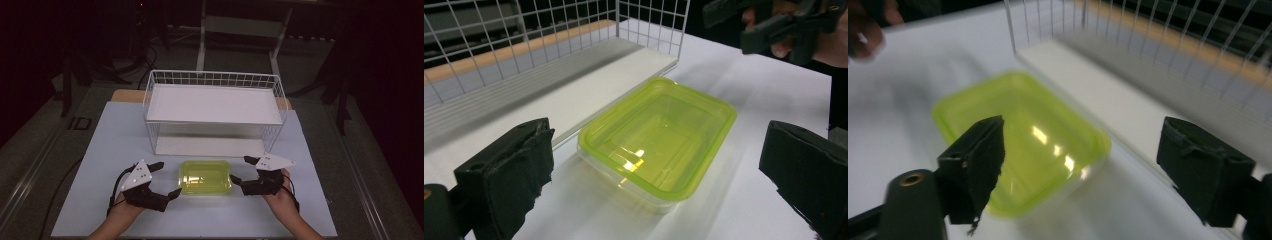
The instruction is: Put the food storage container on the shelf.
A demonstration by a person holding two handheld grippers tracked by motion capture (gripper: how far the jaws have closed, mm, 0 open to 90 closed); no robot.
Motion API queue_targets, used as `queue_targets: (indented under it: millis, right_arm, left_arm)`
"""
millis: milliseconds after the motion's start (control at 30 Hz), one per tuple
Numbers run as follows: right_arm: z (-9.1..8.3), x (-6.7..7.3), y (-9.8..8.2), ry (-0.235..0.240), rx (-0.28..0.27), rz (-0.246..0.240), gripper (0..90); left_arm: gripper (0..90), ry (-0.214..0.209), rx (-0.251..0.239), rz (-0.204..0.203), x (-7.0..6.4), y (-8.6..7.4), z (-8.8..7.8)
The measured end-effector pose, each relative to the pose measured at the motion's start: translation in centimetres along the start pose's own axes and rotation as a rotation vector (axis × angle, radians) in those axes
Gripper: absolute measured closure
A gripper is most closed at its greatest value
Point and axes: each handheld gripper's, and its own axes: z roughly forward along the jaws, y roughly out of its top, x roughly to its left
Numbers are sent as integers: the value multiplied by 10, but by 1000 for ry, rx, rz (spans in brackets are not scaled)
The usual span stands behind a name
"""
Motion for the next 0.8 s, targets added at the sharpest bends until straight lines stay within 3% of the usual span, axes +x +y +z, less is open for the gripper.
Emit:
queue_targets:
  millis: [167,200,233,267,333,433,467,533,567,667,733,800]
  right_arm:
    - [-2,3,6,17,-3,23,207]
    - [-4,5,9,18,-6,28,188]
    - [-4,5,9,18,-6,28,188]
    - [-3,7,10,7,6,29,154]
    - [0,9,10,-2,27,89,108]
    - [3,10,9,-23,36,104,102]
    - [4,11,9,-55,37,118,102]
    - [12,11,4,-46,61,159,103]
    - [14,11,2,-31,73,172,104]
    - [24,11,-4,-51,123,177,146]
    - [29,11,-7,-57,140,181,190]
    - [34,11,-10,-61,154,198,224]
  left_arm:
    - [15,4,47,-42,2,7,8]
    - [15,4,61,-80,3,10,13]
    - [15,4,61,-80,3,10,13]
    - [15,0,76,-108,3,11,16]
    - [15,3,78,-131,4,11,19]
    - [15,3,95,-157,6,11,24]
    - [15,0,112,-203,9,9,29]
    - [15,-1,131,-229,12,6,34]
    - [15,19,151,-233,12,4,38]
    - [15,-2,203,-260,16,-5,47]
    - [15,18,222,-298,18,-9,51]
    - [104,49,235,-345,21,-11,53]
